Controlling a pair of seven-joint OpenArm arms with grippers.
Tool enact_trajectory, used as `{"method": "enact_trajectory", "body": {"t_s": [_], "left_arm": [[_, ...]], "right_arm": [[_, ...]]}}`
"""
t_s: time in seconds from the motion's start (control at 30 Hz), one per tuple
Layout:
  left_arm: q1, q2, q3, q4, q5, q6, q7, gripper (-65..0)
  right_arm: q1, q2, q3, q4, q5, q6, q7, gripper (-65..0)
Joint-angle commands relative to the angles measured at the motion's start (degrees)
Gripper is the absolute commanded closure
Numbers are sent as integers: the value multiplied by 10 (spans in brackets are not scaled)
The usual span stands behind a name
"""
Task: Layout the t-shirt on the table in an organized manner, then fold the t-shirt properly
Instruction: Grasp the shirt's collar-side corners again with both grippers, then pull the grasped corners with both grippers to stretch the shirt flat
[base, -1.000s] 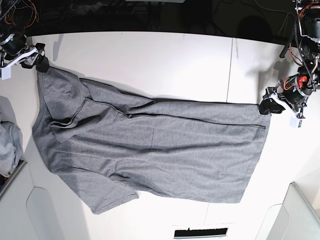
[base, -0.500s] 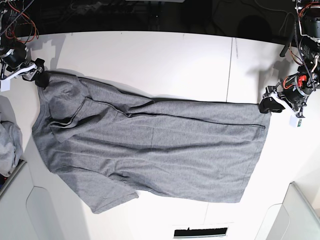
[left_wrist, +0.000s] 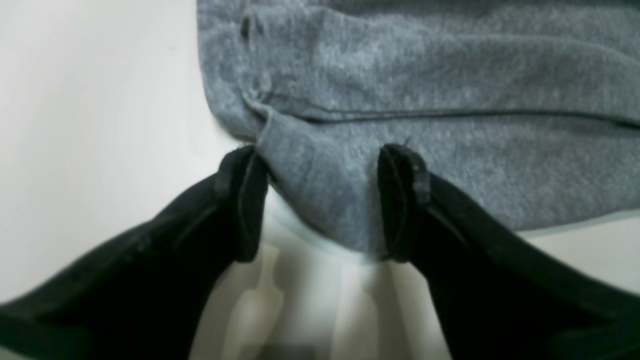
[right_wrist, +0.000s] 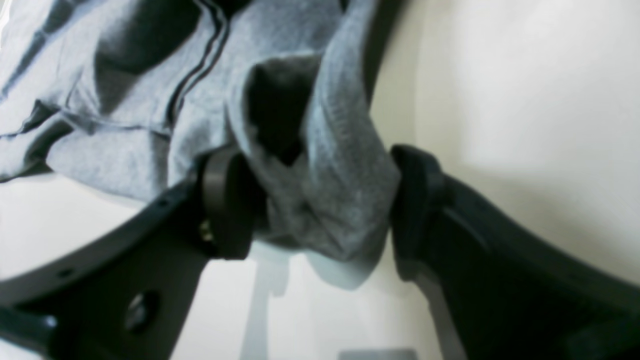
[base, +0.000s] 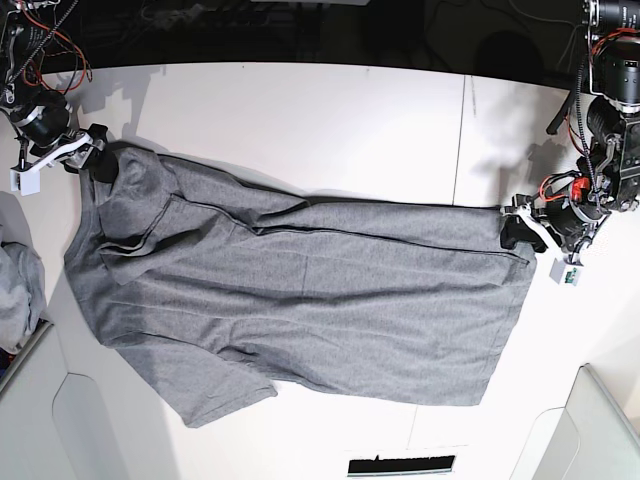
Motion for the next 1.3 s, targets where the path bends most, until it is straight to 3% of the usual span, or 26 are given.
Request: {"method": "enact_trajectory", "body": {"t_s": [0.0,0.07,0.17,0.2,0.3,0.43,0.6,0.7,1.0,1.13,1.27], "left_arm": [[-8,-11,0,5,-6,0,-8,-309],[-7,-11,3,5,-3,-1,-9,-203],[-6,-10,3,5,26,-1,-23,-54],[-7,-10,3,5,36,-1,-26,-5],[-7,-20,3,6,46,-4,-26,0],[5,-46,3,28,35,-39,-7,0],[74,-82,3,113,-6,-77,-1,0],[120,-94,2,173,-7,-77,-1,0],[225,-94,-61,257,-6,-76,1,0],[261,-92,-69,276,-6,-103,1,0],[283,-87,-69,292,-6,-103,1,0]], "right_arm": [[2,7,1,3,-7,0,-13,-387],[3,7,1,3,-7,0,-13,-282],[3,6,1,4,-6,0,-12,-34],[4,7,1,4,-7,0,-13,0],[4,7,3,9,-7,5,-22,0],[-3,11,13,37,-6,5,-76,0],[-58,30,25,103,22,9,-80,0],[-81,42,25,129,22,9,-80,0],[-123,89,26,139,24,9,-80,0],[-123,105,26,139,35,9,-80,0],[-123,113,26,139,35,9,-80,0]]}}
